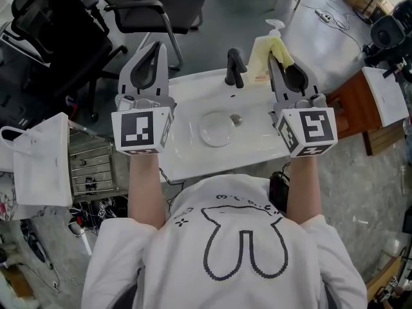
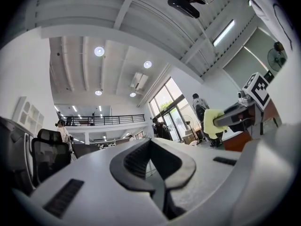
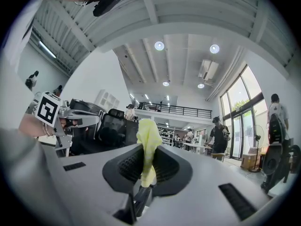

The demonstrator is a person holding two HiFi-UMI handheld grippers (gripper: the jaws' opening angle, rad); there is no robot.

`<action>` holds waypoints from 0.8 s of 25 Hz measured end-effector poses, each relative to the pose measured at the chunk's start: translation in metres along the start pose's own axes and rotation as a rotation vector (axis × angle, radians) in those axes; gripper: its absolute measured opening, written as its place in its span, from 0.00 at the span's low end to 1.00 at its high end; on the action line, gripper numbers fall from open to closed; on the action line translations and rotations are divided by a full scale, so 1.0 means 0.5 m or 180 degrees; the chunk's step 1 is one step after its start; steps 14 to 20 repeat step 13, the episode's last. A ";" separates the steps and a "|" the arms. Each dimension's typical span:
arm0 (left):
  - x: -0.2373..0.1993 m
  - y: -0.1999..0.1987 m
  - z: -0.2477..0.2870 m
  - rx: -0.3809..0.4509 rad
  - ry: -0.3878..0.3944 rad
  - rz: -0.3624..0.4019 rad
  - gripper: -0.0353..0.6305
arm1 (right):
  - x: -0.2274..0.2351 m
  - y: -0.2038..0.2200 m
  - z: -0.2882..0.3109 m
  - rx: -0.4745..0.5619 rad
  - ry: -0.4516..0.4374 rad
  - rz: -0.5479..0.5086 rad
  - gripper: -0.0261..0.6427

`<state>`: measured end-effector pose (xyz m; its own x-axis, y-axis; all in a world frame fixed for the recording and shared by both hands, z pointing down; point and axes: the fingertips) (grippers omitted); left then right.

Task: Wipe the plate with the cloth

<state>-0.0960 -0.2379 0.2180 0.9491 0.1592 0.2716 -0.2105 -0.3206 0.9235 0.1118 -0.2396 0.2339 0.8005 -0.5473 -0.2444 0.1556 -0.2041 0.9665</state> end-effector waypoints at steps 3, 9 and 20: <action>0.003 0.001 -0.002 -0.0006 -0.0002 -0.0002 0.07 | 0.000 0.001 -0.003 0.0004 -0.0005 0.0002 0.11; 0.006 -0.009 -0.004 0.0034 0.0014 0.0024 0.07 | -0.002 0.000 -0.003 -0.0006 -0.0008 -0.0012 0.11; 0.015 -0.012 -0.009 0.0044 0.0021 0.0050 0.07 | -0.003 0.003 -0.009 -0.0006 -0.0015 -0.0003 0.11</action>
Point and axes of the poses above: the fingertips, and each gripper's own axes: z forward along the fingers, x to its right, y out of its underside, and after that the axes turned 6 degrees about -y, right-handed
